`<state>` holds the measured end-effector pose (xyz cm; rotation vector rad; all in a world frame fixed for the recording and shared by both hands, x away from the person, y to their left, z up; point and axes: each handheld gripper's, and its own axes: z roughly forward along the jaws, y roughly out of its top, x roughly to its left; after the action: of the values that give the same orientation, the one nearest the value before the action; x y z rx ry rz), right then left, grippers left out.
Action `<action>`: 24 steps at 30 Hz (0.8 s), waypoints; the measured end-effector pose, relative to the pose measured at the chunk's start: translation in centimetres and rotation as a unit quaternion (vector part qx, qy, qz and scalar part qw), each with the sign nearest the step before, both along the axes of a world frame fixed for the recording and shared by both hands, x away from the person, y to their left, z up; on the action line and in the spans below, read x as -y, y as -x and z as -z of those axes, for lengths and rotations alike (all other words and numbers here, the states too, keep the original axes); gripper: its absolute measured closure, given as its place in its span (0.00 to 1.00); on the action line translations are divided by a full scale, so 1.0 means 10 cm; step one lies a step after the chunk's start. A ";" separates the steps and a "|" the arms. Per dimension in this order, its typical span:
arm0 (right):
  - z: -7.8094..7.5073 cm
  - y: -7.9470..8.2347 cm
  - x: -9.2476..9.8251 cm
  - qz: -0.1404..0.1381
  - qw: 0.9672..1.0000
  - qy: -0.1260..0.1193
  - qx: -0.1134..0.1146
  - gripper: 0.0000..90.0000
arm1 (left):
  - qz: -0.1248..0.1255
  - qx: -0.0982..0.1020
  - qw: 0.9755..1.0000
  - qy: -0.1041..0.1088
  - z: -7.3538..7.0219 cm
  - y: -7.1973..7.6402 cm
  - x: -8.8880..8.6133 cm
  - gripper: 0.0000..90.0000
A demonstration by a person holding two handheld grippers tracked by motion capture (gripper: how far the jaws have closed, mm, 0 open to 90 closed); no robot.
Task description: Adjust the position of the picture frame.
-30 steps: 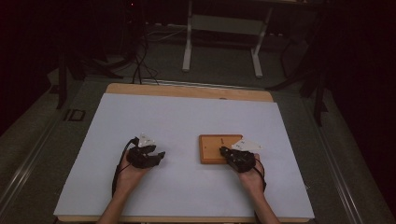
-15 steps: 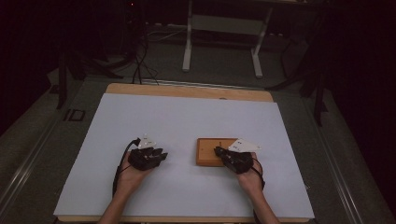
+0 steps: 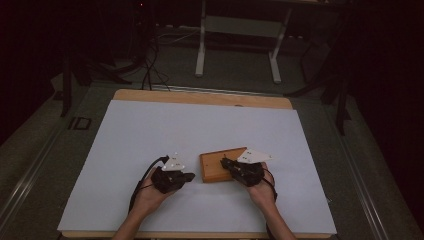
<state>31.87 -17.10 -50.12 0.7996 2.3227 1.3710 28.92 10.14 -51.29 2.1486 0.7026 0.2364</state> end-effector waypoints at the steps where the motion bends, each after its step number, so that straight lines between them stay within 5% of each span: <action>1: 0.00 0.00 -0.02 0.000 1.000 -0.002 -0.002 0.93 | 0.006 -0.003 1.000 -0.002 0.01 0.01 0.02 0.99; 4: 0.00 -0.01 -0.07 -0.007 1.000 -0.011 -0.008 0.93 | 0.019 -0.005 1.000 -0.016 0.03 0.03 0.09 0.99; 15: -0.04 -0.05 -0.10 0.019 1.000 -0.007 -0.001 0.93 | 0.056 -0.021 0.998 -0.006 0.06 0.11 0.25 0.99; 20: -0.01 -0.03 -0.16 0.009 1.000 0.002 -0.010 0.93 | 0.093 -0.017 0.995 -0.010 0.08 0.17 0.47 0.99; 24: 0.03 -0.03 -0.16 0.004 1.000 -0.003 -0.024 0.93 | 0.096 -0.020 0.995 -0.010 0.08 0.18 0.46 0.98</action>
<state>32.13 -15.47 -50.38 0.8522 2.3500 1.3716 27.07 5.52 -52.14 2.2271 0.5141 0.0992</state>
